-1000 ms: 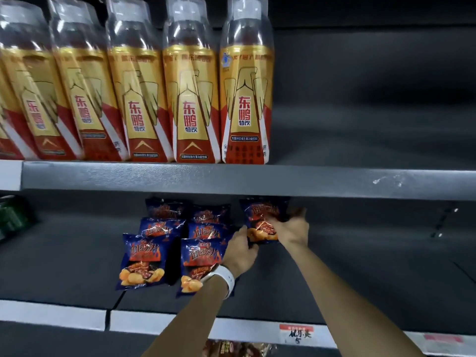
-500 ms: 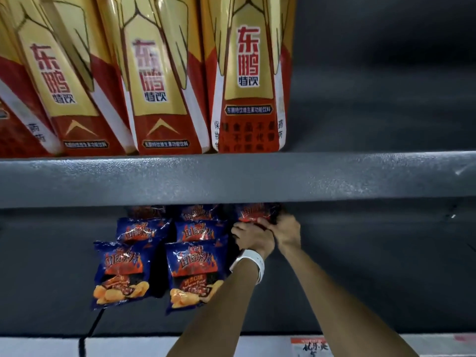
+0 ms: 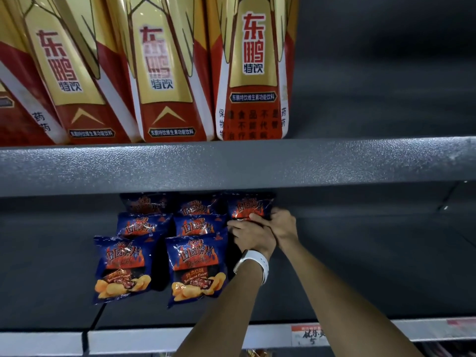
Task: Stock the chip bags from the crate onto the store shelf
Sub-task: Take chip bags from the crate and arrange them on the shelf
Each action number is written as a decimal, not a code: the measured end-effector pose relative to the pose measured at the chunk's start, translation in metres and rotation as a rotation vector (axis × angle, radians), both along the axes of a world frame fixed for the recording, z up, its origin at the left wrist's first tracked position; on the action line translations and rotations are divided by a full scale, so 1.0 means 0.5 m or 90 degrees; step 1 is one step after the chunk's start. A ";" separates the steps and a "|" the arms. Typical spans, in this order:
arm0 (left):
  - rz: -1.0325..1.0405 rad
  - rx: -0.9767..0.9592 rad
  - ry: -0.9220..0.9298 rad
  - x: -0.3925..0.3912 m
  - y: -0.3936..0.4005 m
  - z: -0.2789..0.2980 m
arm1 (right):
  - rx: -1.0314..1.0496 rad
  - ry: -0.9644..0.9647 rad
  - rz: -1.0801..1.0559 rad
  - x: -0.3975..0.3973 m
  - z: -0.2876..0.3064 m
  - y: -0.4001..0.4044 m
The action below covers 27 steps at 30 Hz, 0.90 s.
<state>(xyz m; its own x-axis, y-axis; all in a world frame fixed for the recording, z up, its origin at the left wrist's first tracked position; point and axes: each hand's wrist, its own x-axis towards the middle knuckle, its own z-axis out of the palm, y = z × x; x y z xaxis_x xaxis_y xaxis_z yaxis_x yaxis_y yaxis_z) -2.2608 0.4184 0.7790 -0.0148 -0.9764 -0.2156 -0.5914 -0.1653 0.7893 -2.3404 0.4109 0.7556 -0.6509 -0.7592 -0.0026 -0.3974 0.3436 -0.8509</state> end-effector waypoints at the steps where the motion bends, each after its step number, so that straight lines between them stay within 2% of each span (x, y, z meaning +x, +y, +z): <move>1: 0.007 -0.013 0.007 0.001 0.004 0.003 | -0.007 -0.007 -0.004 0.002 0.000 0.003; 16: -0.092 -0.136 0.025 -0.010 0.087 0.005 | -0.073 -0.130 -0.067 -0.005 0.013 0.110; 20: -0.073 -0.036 0.059 -0.002 0.104 0.011 | -0.046 -0.200 -0.070 -0.007 0.001 0.120; 22: -0.066 0.006 0.079 0.004 0.100 0.001 | -0.023 -0.192 -0.062 -0.002 -0.008 0.117; 27: -0.095 0.026 0.107 0.025 0.078 -0.011 | -0.007 -0.189 -0.039 0.020 -0.021 0.107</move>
